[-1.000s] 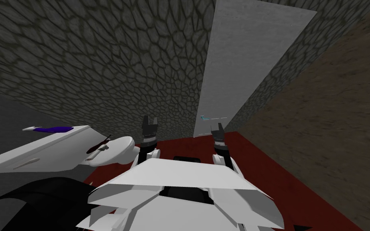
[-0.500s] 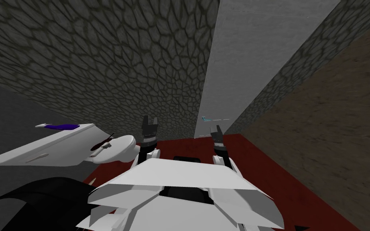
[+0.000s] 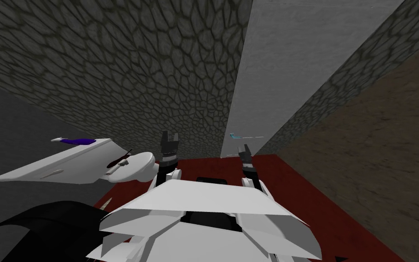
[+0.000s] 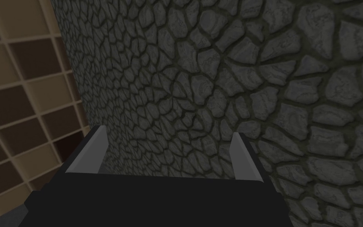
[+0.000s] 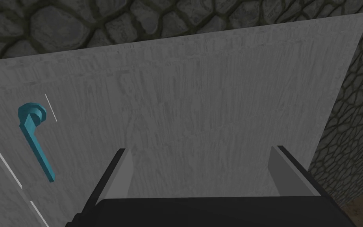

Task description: Pull the door open

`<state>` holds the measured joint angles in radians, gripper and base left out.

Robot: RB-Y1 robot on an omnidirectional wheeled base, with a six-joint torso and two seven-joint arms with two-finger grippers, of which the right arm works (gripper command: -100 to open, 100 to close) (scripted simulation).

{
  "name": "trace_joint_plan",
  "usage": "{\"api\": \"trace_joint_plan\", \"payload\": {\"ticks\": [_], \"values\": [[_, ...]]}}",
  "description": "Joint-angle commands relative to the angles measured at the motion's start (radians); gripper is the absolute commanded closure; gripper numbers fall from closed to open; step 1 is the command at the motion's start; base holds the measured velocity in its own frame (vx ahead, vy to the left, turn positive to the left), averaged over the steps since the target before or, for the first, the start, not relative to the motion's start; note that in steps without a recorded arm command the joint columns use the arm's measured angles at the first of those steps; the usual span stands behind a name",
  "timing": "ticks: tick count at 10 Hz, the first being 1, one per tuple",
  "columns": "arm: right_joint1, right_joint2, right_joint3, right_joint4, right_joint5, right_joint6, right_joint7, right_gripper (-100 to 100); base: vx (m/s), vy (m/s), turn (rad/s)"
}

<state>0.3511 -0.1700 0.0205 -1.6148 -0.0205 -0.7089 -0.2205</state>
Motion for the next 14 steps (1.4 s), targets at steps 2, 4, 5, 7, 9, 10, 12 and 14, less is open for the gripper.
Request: {"api": "trace_joint_plan", "payload": {"ticks": [2, 4, 5, 7, 9, 10, 12, 14], "values": [[-0.016, -0.011, -0.003, 0.07, -0.004, -0.013, -0.004, -100, 0.041, -0.033, 0.073], [-0.029, -0.022, -0.006, 0.124, -0.008, -0.027, -0.009, -100, 0.039, -0.027, 0.081], [-0.042, -0.033, -0.009, 0.156, -0.012, -0.04, -0.014, -100, 0.056, -0.034, 0.085], [-0.042, -0.033, -0.009, 0.179, -0.012, -0.04, -0.014, -100, 0.03, -0.023, 0.029], [-0.055, -0.044, -0.012, 0.232, -0.016, -0.053, -0.018, -100, 0.032, -0.027, 0.07], [-0.068, -0.055, -0.016, 0.264, -0.02, -0.066, -0.023, -100, 0.047, -0.038, 0.098], [-0.081, -0.066, -0.019, 0.318, -0.024, -0.079, -0.027, -100, 0.042, -0.031, 0.076], [-0.092, -0.076, -0.022, 0.376, -0.028, -0.091, -0.031, -100, 0.039, -0.031, 0.071]]}}
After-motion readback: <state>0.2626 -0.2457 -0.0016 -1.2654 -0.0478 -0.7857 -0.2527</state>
